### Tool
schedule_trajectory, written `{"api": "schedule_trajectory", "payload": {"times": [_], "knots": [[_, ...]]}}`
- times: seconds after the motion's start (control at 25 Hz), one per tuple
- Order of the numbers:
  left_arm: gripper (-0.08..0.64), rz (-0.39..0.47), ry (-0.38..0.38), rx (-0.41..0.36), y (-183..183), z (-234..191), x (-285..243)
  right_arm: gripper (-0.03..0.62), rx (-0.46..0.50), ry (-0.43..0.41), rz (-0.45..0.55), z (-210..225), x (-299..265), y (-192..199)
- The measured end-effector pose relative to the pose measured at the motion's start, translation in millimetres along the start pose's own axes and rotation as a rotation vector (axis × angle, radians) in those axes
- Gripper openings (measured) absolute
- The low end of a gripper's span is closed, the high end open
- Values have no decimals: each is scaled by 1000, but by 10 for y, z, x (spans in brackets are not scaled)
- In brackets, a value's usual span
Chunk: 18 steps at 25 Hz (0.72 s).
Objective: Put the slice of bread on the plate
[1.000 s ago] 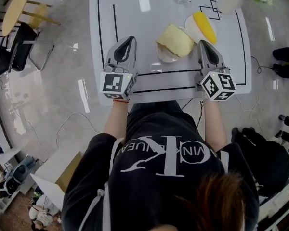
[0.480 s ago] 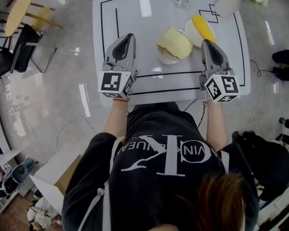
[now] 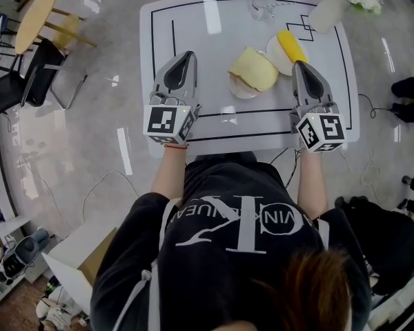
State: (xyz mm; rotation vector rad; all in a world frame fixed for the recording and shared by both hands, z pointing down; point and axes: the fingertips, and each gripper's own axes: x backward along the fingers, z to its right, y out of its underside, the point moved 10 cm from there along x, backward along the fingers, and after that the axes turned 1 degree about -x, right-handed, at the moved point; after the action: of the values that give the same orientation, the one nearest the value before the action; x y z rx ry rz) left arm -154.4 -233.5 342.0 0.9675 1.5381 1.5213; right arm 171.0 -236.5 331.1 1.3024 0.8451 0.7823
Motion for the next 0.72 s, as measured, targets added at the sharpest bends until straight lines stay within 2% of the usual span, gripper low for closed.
{"api": "schedule_trajectory", "payload": {"times": [0.72], "knots": [[2, 46, -21, -4, -242, -92, -10, 2, 33, -8, 60, -34, -24, -230]]}}
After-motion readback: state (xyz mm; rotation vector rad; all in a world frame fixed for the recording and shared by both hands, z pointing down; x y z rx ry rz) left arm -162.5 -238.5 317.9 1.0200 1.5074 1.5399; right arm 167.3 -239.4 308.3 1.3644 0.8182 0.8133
